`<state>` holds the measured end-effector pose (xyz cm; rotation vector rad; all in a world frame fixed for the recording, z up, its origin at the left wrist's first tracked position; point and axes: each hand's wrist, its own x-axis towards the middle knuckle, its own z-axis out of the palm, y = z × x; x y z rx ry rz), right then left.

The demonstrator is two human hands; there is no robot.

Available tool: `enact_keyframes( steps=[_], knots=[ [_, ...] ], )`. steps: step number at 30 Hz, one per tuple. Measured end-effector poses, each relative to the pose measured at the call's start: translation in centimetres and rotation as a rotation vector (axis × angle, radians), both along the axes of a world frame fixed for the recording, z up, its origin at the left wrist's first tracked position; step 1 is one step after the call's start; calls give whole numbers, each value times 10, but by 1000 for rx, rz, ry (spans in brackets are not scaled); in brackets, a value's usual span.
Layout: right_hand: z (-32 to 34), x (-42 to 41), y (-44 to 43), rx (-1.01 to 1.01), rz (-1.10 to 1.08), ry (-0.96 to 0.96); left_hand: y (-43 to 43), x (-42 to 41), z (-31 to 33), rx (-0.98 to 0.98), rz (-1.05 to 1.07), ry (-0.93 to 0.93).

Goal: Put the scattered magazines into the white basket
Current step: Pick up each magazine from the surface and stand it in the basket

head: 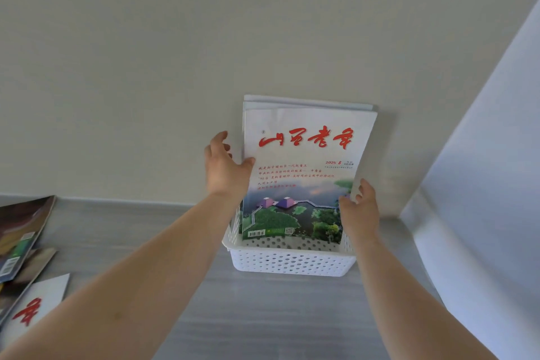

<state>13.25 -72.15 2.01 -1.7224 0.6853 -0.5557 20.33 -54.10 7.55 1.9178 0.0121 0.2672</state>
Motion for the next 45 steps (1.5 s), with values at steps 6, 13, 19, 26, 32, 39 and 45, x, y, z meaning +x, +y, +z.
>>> enact_keyframes(
  steps=[6,13,19,26,32,39,45],
  knots=[
    [1,13,1,86,97,-67,-5,10,-18,120,-164,168],
    [-6,23,5,153,54,-55,-17,13,-24,327,-119,154],
    [-11,28,8,148,34,-66,-18,19,-24,353,-109,77],
    [-9,24,7,58,79,-37,-9,19,-34,266,-225,166],
    [-5,12,7,63,70,-28,7,12,-45,312,-252,244],
    [1,-19,24,-53,-65,51,47,-22,-45,230,-209,251],
    [11,-52,77,-191,2,47,138,-88,-62,114,-109,205]
  ],
)
